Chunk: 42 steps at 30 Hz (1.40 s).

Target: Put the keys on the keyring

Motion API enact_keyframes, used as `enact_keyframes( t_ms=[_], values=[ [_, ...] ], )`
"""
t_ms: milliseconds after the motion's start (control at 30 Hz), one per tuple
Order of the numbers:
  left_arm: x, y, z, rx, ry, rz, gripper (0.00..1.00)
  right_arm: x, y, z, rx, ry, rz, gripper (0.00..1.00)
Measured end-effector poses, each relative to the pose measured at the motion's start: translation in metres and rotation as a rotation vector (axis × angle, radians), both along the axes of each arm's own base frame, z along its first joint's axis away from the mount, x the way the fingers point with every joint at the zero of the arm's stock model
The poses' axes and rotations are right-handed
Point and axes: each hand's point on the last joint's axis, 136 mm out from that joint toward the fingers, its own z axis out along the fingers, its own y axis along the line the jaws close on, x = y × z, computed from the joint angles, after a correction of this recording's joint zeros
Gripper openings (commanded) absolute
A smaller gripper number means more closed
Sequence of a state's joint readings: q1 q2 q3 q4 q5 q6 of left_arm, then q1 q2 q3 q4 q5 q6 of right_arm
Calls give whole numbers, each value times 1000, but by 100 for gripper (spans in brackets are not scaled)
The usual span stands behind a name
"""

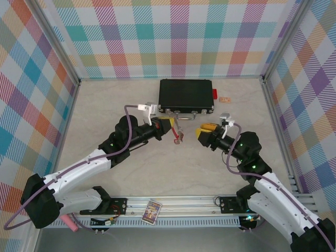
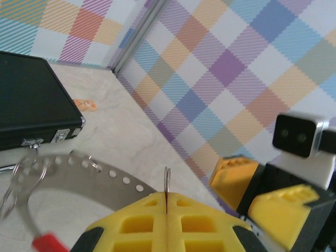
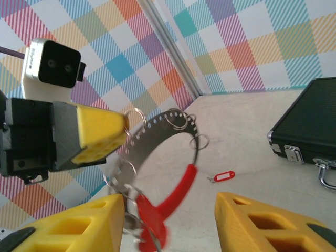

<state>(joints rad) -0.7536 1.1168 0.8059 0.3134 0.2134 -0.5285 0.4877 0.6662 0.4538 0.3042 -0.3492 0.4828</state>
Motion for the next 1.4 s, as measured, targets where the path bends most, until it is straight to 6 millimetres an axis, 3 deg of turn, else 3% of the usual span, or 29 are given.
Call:
enact_keyframes(
  t_ms=[100, 233, 967, 1200, 1267, 1400],
  values=[
    [4, 2, 13, -53, 31, 26, 0, 0, -1, -4, -6, 15, -8, 57],
    [6, 4, 22, -107, 76, 51, 0, 0, -3, -6, -7, 27, -18, 58],
    [11, 11, 19, -156, 184, 102, 0, -4, -7, -8, -7, 33, -28, 61],
    [7, 11, 22, -67, 53, 76, 0, -4, -7, -9, -7, 33, -28, 61],
    [5, 12, 24, -26, -13, 66, 0, -4, -7, -9, -7, 36, -28, 68],
    [-2, 12, 21, 58, -128, 29, 0, -3, -6, -16, -25, 57, -24, 65]
  ],
)
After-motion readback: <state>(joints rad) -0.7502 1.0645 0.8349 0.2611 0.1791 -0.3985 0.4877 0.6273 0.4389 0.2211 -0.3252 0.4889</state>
